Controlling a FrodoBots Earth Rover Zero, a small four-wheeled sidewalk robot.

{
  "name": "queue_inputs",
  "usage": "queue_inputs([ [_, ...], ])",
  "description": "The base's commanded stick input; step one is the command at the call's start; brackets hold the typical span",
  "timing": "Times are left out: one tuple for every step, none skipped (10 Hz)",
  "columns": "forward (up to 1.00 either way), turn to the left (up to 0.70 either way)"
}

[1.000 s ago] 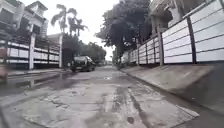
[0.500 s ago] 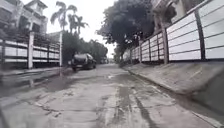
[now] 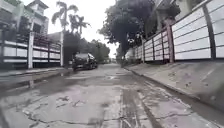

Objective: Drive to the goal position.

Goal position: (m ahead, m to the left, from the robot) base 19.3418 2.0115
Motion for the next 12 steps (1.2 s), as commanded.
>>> queue_inputs([
  [0.7, 0.0],
  [0.7, 0.0],
  [0.7, 0.0],
  [0.7, 0.0],
  [0.7, 0.0],
  [0.7, 0.0],
  [0.7, 0.0],
  [0.7, 0.0],
  [0.7, -0.11],
  [0.7, -0.33],
  [0.7, -0.35],
  [0.7, -0.35],
])
